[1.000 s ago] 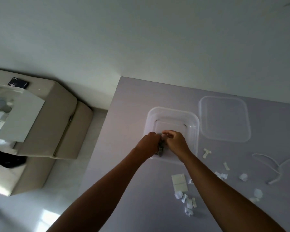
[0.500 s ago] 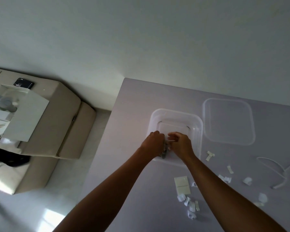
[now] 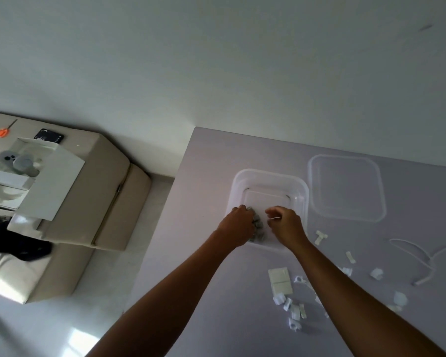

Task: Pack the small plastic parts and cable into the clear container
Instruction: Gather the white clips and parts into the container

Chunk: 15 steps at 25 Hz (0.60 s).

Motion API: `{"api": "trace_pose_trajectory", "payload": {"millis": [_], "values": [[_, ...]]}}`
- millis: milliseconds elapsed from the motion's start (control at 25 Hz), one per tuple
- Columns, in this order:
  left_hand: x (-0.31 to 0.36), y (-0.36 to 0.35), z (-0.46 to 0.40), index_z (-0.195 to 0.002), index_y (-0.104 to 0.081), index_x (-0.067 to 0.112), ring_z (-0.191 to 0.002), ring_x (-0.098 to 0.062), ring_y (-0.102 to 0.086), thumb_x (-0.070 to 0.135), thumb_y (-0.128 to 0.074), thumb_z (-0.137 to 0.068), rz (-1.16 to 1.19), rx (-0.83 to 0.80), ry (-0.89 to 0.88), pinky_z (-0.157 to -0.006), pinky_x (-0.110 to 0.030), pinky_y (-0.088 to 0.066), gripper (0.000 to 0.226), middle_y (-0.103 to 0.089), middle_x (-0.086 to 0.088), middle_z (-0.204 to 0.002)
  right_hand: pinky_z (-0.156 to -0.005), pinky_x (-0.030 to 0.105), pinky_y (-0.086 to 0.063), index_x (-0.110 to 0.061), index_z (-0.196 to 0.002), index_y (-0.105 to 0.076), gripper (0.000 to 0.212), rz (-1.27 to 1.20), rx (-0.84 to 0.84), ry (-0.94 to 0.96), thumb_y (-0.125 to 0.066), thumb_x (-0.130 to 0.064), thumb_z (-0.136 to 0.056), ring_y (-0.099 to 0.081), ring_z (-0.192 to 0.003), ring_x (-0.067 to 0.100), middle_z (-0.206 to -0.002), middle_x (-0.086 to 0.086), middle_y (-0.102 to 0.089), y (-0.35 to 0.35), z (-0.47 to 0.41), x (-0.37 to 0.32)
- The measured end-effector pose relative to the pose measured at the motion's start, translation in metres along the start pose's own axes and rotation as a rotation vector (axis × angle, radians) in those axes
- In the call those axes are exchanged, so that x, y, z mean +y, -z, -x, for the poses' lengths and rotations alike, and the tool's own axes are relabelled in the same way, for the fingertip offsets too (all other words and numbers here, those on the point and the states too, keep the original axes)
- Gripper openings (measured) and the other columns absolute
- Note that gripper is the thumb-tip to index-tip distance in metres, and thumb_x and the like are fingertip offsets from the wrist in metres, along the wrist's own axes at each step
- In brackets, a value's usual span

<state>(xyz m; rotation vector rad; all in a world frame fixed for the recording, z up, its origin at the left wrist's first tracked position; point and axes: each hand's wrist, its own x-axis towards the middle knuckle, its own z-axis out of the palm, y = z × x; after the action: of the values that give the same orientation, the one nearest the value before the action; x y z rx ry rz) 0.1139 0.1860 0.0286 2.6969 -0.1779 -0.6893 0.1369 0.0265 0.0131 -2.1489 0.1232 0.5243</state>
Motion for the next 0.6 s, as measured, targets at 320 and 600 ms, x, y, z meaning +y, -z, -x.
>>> {"api": "trace_pose_trajectory", "payload": {"millis": [320,600], "values": [[0.062,-0.02,0.053,-0.117,-0.059,0.013,-0.102,-0.021,-0.06,0.025,-0.06,-0.091,0.242,0.371,-0.103,-0.089,-0.034,-0.053,0.028,-0.062,-0.006,-0.116,-0.074,0.02,-0.054,-0.012,-0.099,-0.07,0.01,-0.074,0.293,0.15,-0.064,-0.016,-0.092,-0.066,-0.083,0.015,-0.092,0.0,-0.071,0.053,0.071,0.031],[0.121,-0.107,0.086,-0.113,-0.06,0.016,-0.088,-0.017,-0.063,0.021,-0.06,-0.091,0.323,0.254,-0.137,-0.077,-0.028,-0.053,0.022,-0.064,-0.002,-0.105,-0.065,0.0,-0.041,-0.01,-0.092,-0.069,0.007,0.013,0.374,0.066,-0.064,-0.007,-0.089,-0.063,-0.078,0.015,-0.088,0.003,-0.07,0.081,0.149,0.128]]}}
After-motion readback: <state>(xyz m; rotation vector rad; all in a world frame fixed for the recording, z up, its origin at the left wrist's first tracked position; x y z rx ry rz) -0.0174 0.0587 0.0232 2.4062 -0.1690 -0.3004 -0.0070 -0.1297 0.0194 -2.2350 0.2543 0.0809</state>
